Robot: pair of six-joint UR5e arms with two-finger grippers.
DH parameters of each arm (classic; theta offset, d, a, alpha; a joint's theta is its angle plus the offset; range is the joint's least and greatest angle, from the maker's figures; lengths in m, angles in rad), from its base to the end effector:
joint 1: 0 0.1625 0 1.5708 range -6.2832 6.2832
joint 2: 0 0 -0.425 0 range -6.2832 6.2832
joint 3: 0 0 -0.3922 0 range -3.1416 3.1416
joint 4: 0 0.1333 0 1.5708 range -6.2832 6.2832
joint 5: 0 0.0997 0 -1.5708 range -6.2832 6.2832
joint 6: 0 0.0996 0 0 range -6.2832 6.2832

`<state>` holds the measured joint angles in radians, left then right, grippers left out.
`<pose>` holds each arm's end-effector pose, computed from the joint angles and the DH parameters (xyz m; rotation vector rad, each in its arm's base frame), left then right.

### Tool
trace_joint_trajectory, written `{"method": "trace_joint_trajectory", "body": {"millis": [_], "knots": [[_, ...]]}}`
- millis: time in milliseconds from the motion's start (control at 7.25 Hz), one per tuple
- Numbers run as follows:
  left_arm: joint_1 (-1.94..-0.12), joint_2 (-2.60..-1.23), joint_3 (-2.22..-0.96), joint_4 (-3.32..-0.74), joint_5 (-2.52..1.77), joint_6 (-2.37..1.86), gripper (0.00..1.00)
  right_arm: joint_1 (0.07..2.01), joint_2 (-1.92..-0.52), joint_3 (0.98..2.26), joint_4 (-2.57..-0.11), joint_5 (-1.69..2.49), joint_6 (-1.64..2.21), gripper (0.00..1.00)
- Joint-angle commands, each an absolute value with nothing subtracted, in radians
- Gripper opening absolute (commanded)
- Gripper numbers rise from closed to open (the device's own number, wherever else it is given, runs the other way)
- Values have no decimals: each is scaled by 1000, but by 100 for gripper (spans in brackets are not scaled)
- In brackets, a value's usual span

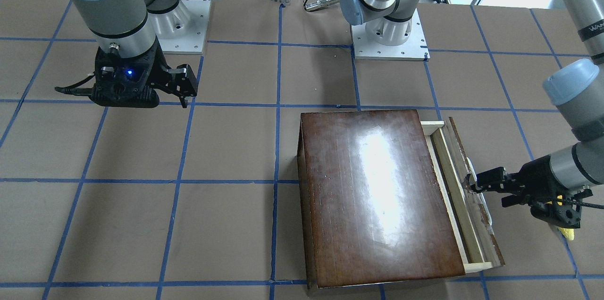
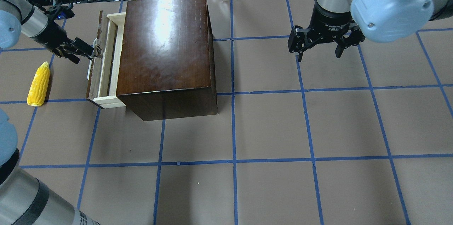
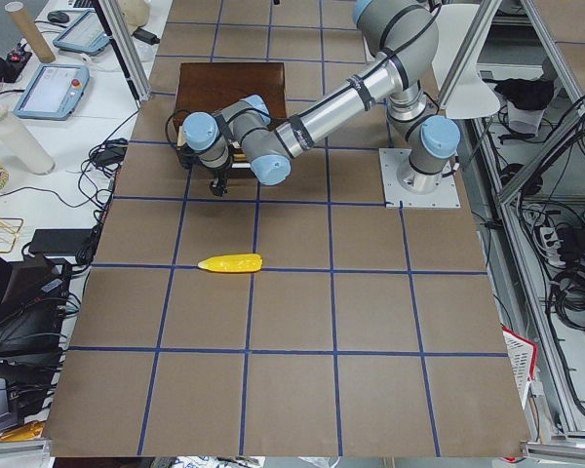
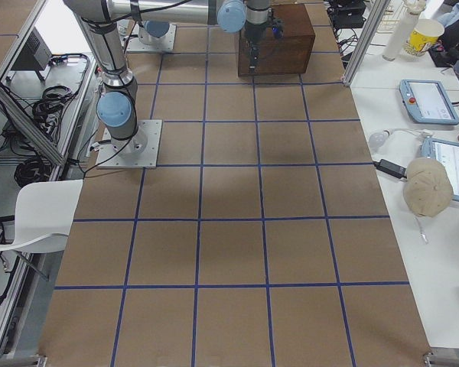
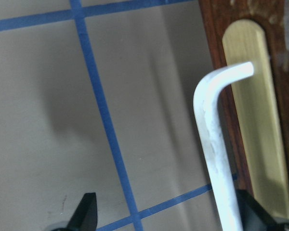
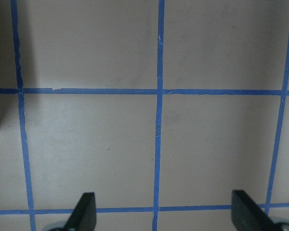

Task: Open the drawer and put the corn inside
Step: 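Pull the drawer outward from the cabinet with the left gripper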

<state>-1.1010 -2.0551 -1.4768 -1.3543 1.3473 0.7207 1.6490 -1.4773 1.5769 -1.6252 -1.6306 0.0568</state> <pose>0.1521 -0.6428 0.2765 -0.3301 -2.8407 -0.0264 0.1680 -0.5135 0.4428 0.0350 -3.0780 -0.0632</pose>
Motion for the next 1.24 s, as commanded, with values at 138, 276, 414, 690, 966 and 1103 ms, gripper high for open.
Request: {"method": "trace_joint_trajectory", "body": {"millis": [138,276,414,690,966,1103], "knots": [[-1077,-2057,-1471,-1355,1356,759,100,1649,-1479,1577,-1624,-1631,57,100],[-1069,-2057,-1468,-1355,1367,791,100,1649,-1477,1577,-1624,-1631,57,100],[-1059,-2059,-1468,-1355,1368,795,100,1649,-1477,1577,-1624,-1631,57,100],[-1057,-2059,-1460,-1355,1382,807,100,1649,-1479,1577,-1624,-1631,57,100],[-1055,-2057,-1456,-1355,1388,816,100,1649,-1479,1577,-1626,-1631,57,100],[-1054,-2049,-1454,-1356,1388,816,100,1649,-1477,1577,-1626,-1631,57,100]]}}
